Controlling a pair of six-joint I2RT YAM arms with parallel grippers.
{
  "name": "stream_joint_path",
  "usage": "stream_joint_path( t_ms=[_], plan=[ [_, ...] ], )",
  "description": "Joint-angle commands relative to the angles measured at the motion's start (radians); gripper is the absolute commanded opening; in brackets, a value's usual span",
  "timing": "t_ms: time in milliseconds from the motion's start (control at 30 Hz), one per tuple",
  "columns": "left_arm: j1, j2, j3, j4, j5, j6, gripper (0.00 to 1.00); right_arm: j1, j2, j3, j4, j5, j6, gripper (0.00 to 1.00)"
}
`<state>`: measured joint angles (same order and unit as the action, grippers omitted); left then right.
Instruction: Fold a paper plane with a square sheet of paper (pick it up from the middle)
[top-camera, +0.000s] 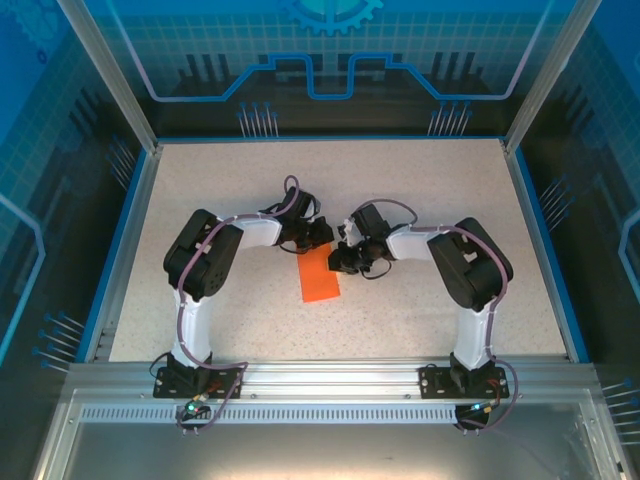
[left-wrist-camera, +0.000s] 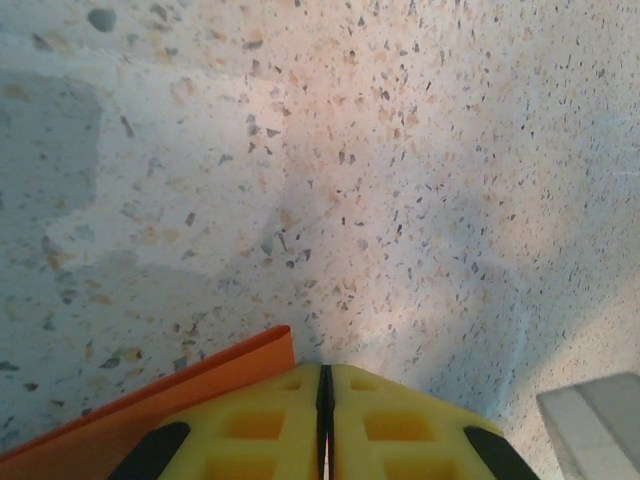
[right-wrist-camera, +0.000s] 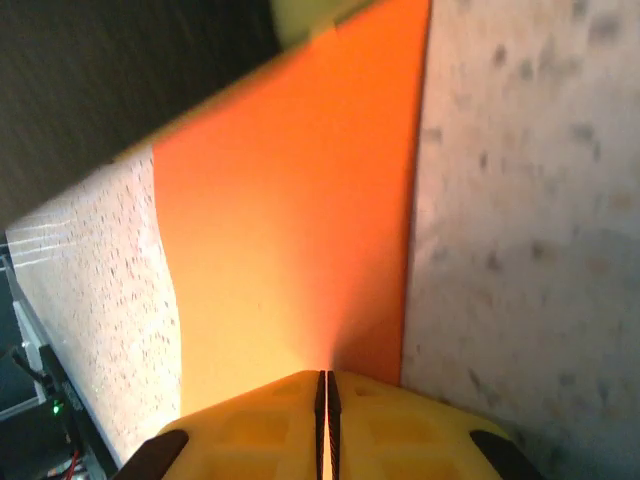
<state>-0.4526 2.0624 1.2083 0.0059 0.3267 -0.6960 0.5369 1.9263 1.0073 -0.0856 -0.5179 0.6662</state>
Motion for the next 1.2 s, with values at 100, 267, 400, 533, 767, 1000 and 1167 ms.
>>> stream_joint_path(
  t_ms=[100,267,400,533,767,1000,1167],
  plan=[
    [0.002,0.051,-0.010,-0.052,-0.086,0.032,0.13,0.033,-0.063,-0.085,-0.095,-0.050,-0.009,0.13],
    [0.002,0.050,-0.010,-0.053,-0.083,0.029,0.13,0.066,-0.099,-0.176,-0.088,-0.035,0.017,0.13],
    [0.002,0.050,-0.008,-0.051,-0.080,0.027,0.13,0.100,-0.147,-0.234,-0.099,-0.005,0.037,0.13],
    [0.002,0.040,-0.002,-0.049,-0.074,0.026,0.13,0.109,-0.208,-0.270,-0.115,0.022,0.039,0.13],
    [0.001,-0.086,0.046,-0.102,-0.021,0.023,0.26,0.109,-0.390,-0.169,-0.150,0.133,0.001,0.15],
    [0.022,-0.291,0.046,-0.205,-0.074,-0.019,0.53,0.110,-0.389,0.045,-0.308,0.404,-0.122,0.26],
    [0.084,-0.448,-0.095,-0.225,-0.153,-0.074,0.63,0.121,-0.247,0.199,-0.341,0.463,-0.189,0.32]
  ],
)
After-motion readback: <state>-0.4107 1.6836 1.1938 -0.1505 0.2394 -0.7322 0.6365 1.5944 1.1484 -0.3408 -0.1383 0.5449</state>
